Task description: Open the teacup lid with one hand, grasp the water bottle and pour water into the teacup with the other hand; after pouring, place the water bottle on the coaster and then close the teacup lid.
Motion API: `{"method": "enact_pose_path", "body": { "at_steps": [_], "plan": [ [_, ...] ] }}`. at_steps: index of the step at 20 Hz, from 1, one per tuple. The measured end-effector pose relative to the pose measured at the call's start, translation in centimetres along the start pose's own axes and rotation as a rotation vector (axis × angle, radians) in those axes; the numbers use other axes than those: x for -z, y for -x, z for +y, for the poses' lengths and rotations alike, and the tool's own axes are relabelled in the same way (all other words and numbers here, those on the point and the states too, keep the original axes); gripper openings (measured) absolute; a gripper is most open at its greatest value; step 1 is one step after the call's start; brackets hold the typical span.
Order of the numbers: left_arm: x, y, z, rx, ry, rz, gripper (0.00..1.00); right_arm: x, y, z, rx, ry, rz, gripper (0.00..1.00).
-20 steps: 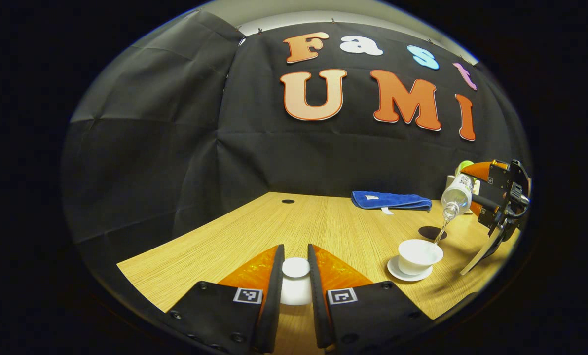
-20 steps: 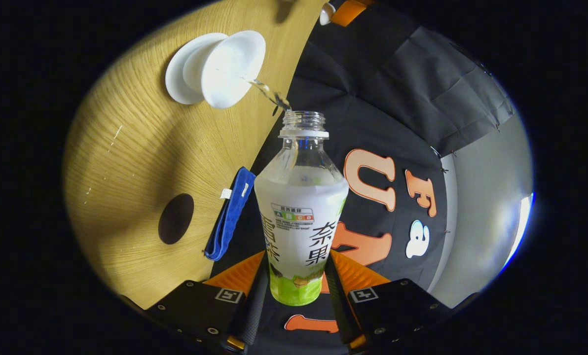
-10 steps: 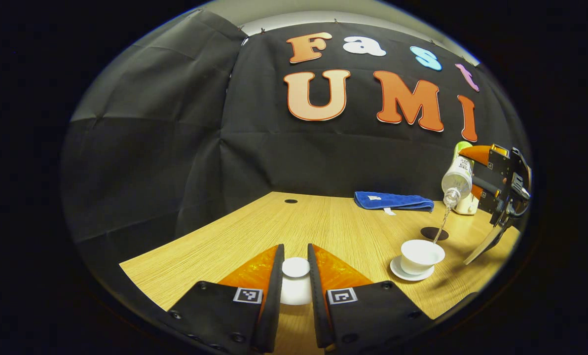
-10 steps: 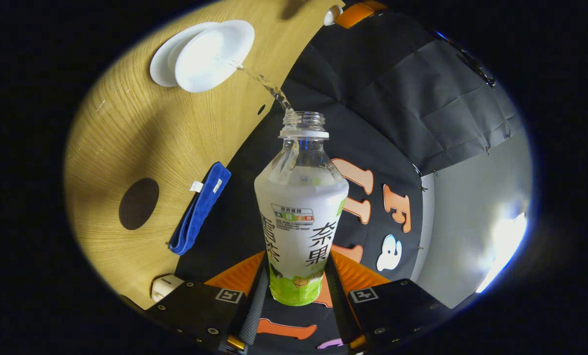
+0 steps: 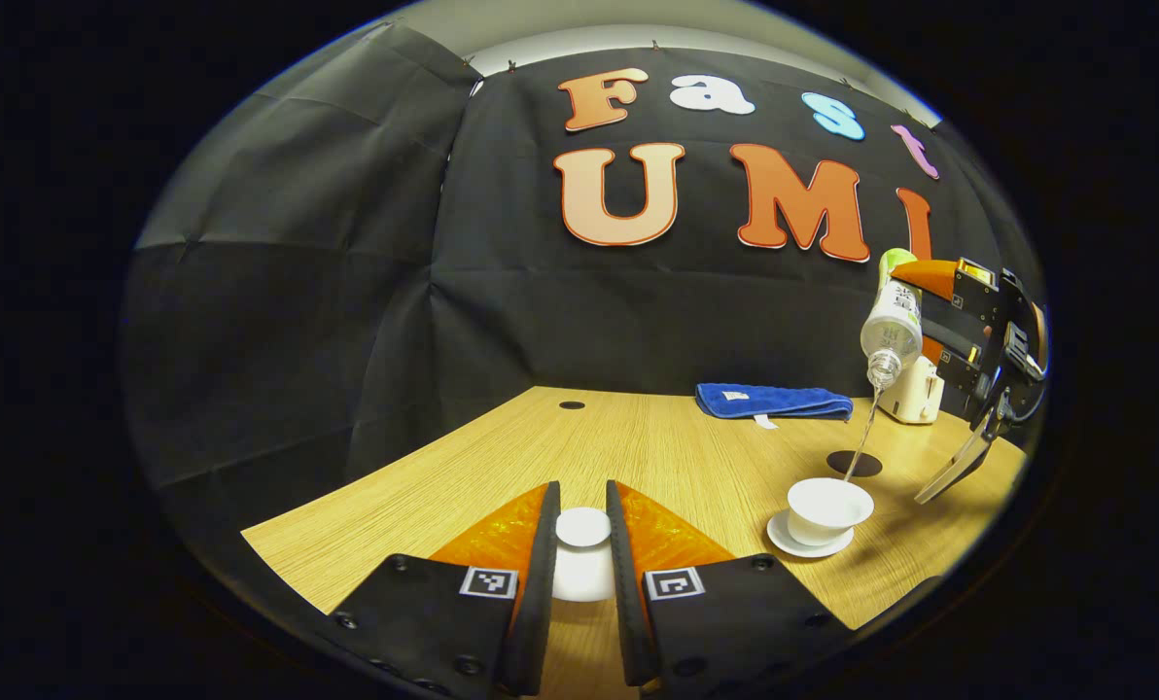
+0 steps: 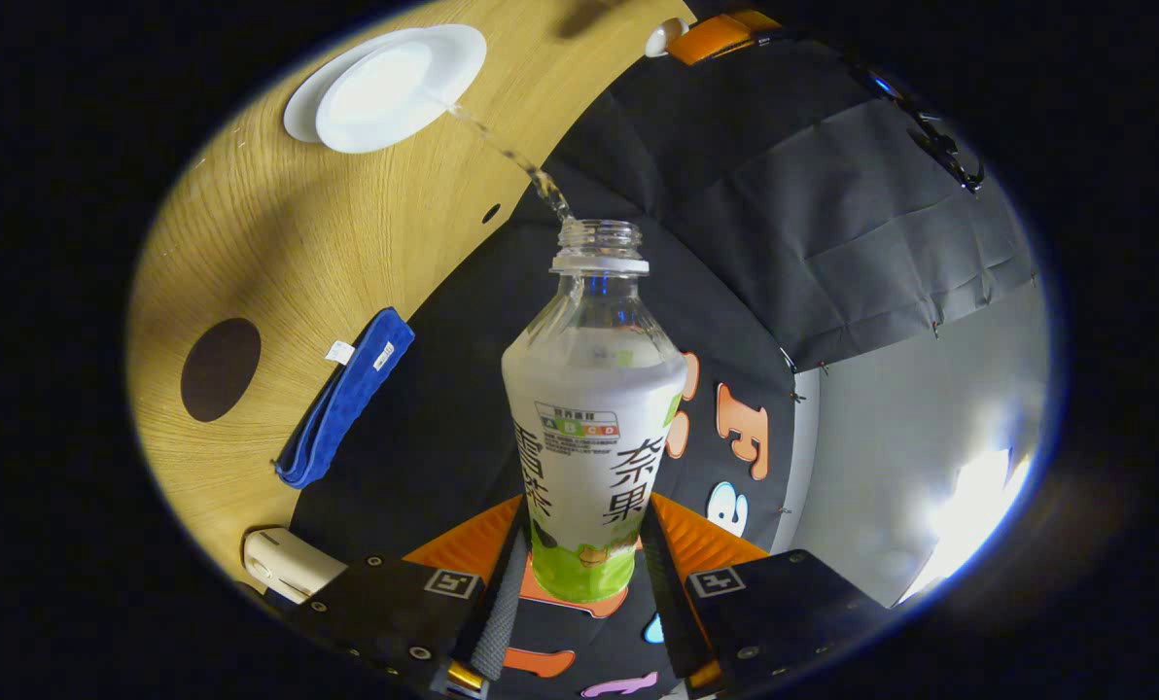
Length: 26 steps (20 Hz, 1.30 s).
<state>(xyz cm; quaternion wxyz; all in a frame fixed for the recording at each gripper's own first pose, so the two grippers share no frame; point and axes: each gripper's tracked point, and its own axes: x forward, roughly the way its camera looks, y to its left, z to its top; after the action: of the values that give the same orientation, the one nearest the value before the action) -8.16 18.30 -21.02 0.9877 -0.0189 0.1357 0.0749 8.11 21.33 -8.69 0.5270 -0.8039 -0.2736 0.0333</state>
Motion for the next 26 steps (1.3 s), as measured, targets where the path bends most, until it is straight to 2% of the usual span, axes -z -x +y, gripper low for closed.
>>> {"method": "enact_pose_path", "body": {
  "at_steps": [7, 8, 12, 13, 17, 23, 26],
  "plan": [
    [0.2, 0.1, -0.3, 0.004, 0.0, 0.005, 0.34, -1.5, 0.4, 0.2, 0.013, 0.018, -0.048, 0.64],
    [0.2, 0.0, -0.5, 0.007, -0.005, 0.008, 0.34, -1.9, 0.4, 0.5, 0.006, 0.014, -0.054, 0.67],
    [0.3, 0.1, -1.0, 0.012, -0.024, 0.011, 0.34, -3.4, 0.7, 1.3, -0.009, -0.001, -0.084, 0.6],
    [0.3, 0.2, -1.1, 0.015, -0.032, 0.008, 0.34, -3.8, 0.8, 1.6, -0.007, 0.005, -0.093, 0.64],
    [-0.1, 0.3, -1.7, 0.024, -0.04, -0.003, 0.34, -5.0, 1.3, 3.1, -0.036, -0.002, -0.114, 0.64],
    [-0.5, 0.4, -3.0, 0.042, -0.033, -0.009, 0.34, -5.8, 2.1, 6.3, -0.191, -0.252, -0.076, 0.64],
    [-1.1, 0.6, -3.6, 0.05, -0.039, -0.02, 0.34, -6.0, 2.7, 8.0, -0.286, -0.446, -0.04, 0.66]
  ]
}}
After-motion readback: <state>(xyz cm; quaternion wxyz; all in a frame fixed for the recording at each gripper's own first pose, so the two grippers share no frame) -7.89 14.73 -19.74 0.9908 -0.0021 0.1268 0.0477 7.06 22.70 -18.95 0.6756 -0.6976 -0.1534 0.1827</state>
